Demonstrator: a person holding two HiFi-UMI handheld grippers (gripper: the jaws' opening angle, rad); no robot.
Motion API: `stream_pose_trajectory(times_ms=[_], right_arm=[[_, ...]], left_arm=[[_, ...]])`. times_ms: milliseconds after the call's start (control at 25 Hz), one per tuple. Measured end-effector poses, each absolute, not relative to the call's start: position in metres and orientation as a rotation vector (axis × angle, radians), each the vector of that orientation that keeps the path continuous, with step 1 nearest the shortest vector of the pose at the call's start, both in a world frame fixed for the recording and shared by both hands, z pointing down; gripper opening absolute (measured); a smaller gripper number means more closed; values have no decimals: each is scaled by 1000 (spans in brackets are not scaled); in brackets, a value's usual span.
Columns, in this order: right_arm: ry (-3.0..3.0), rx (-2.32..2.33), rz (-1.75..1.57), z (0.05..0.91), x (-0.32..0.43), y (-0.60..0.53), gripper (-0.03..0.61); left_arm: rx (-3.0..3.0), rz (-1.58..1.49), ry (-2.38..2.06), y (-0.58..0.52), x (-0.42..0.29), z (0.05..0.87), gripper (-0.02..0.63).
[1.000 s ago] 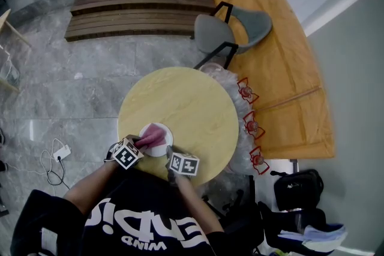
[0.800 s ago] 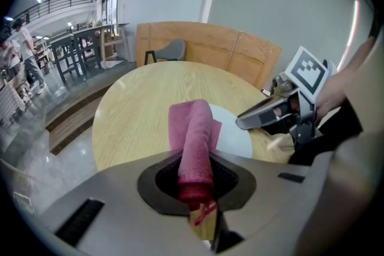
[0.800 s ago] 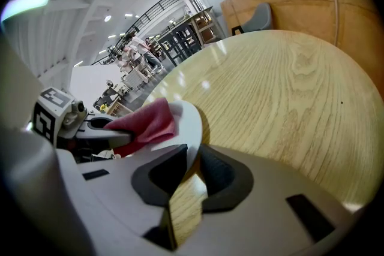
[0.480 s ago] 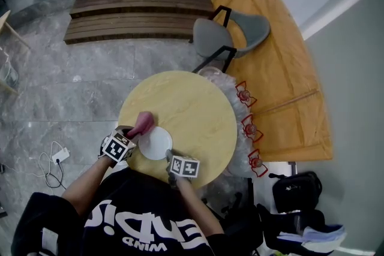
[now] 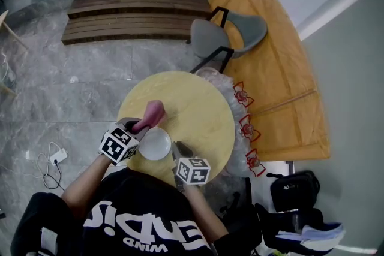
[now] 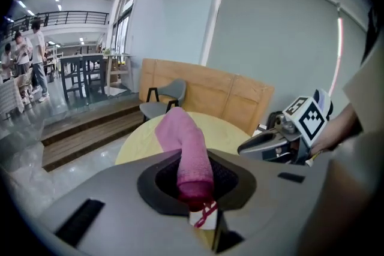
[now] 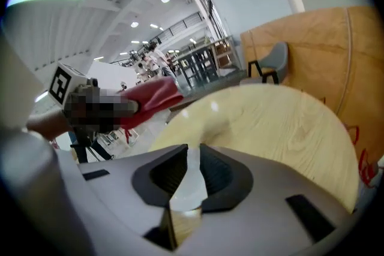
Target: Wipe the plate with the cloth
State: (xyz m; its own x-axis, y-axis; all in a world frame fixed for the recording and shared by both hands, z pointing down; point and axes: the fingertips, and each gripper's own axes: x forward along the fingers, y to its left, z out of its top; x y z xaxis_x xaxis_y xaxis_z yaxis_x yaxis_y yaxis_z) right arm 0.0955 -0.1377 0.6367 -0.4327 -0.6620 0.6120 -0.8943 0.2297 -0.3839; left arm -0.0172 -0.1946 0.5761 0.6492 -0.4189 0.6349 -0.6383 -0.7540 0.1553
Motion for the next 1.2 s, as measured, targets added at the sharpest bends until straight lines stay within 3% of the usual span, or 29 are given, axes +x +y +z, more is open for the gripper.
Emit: stream_pose_trajectory(times_ms=[280, 480, 1200], right_arm=[[-2393, 1779, 391, 476, 110, -152, 44], [-2379, 1850, 118, 430, 106, -143, 28], [-2404, 1837, 187, 437, 90, -141, 21]], left_arm=[[2741, 420, -917, -191, 10, 483, 52], [2901, 256, -1062, -188, 7, 449, 52], [2933, 229, -1092, -180, 5, 444, 52]])
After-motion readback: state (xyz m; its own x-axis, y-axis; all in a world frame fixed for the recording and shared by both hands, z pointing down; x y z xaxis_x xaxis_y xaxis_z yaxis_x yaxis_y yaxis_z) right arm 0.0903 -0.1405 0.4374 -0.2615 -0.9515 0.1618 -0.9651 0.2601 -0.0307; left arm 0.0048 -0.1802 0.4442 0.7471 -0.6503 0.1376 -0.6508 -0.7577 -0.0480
